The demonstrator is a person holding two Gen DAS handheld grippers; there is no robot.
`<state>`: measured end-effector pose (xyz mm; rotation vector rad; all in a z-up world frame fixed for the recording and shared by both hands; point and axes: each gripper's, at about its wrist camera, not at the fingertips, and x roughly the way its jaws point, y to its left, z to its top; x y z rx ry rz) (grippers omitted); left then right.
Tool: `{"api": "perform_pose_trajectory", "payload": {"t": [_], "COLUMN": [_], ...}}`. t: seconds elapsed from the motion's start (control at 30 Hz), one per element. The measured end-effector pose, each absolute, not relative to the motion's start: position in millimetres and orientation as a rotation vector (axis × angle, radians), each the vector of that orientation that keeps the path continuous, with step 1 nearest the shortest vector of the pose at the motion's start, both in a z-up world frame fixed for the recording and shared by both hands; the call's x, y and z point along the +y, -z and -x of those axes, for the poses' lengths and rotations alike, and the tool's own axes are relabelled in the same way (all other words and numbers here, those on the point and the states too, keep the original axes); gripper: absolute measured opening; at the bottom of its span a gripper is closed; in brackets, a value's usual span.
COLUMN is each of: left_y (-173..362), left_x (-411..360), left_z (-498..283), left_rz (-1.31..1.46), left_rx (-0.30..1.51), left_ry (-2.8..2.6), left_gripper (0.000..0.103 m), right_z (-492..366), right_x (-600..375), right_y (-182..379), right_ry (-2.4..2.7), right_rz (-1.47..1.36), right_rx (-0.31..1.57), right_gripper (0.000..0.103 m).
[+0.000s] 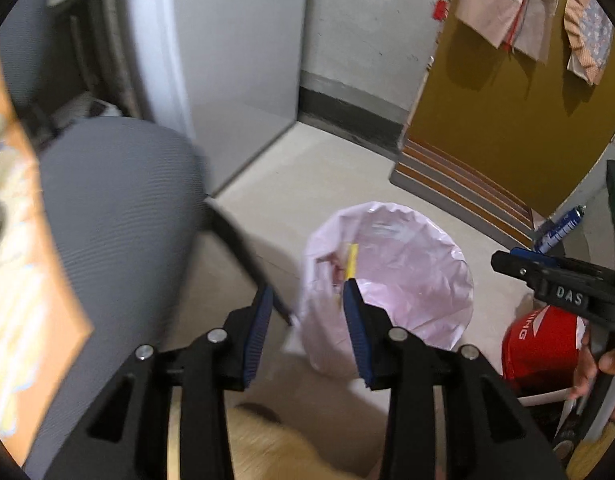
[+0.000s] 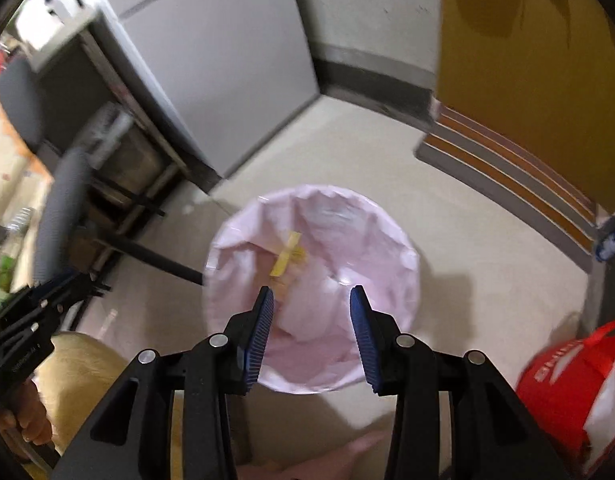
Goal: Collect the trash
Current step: 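Return both tools to the chair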
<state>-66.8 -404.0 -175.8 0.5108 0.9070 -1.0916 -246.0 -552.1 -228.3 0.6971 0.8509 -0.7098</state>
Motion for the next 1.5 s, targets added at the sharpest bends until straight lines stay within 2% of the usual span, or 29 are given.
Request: {"api": "perform_pose_trajectory", "payload": {"t": [0.1, 0.17, 0.23, 0.37, 0.5, 0.63, 0.77, 1.03, 1.1, 1.5], "left_y": [154.9, 144.8, 132.5, 113.5, 106.5, 97.8, 86.1, 64.0, 64.2, 75.0], "left_x": [-361.1, -338.7, -309.1, -254.7, -213.6, -176.4, -143.1, -91.6, -81.3, -19.1], "left_z": [57.3, 50.5, 44.9, 37.7, 27.9, 19.6, 10.5, -10.4, -14.2, -41.1], "left_rz": [-0.477, -0.451, -0.434, -0.397, -0.387, -0.337, -0.295, -0.248, -0.219, -0.045], "left_rx": [0.888, 0.882, 0.864, 0.831, 0.847, 0.851, 0.846, 0.840, 0.840, 0.932], "left_ry": [1.033, 0.991, 0.932, 0.825, 0.699, 0.628, 0.555, 0.396, 0.387, 0.240], "left_gripper": [0.036, 0.039, 0.040, 0.054, 0.061, 0.083, 0.097, 0.097, 0.097, 0.097], "right_z": [222.2, 203.1, 182.2, 150.7, 128.5, 104.7, 76.4, 42.2, 38.9, 4.5], "right_x": [-531.4, -511.7, -486.0, -439.2, -404.2, -373.1, -339.8, -300.4, -294.7, -254.0], "right_y": [223.1, 211.5, 191.7, 153.0, 131.0, 119.9, 110.8, 91.4, 90.7, 98.8], "right_ry": [0.614, 0.561, 0.497, 0.399, 0.304, 0.209, 0.132, 0.041, 0.022, -0.088], "right_rz": [-0.685, -0.637, -0.560, -0.404, -0.333, -0.279, -0.215, -0.128, -0.116, -0.058], "right_rx": [0.884, 0.890, 0.872, 0.844, 0.818, 0.812, 0.823, 0.802, 0.803, 0.848], "right_gripper": [0.039, 0.031, 0.030, 0.030, 0.030, 0.031, 0.031, 0.048, 0.057, 0.061]}}
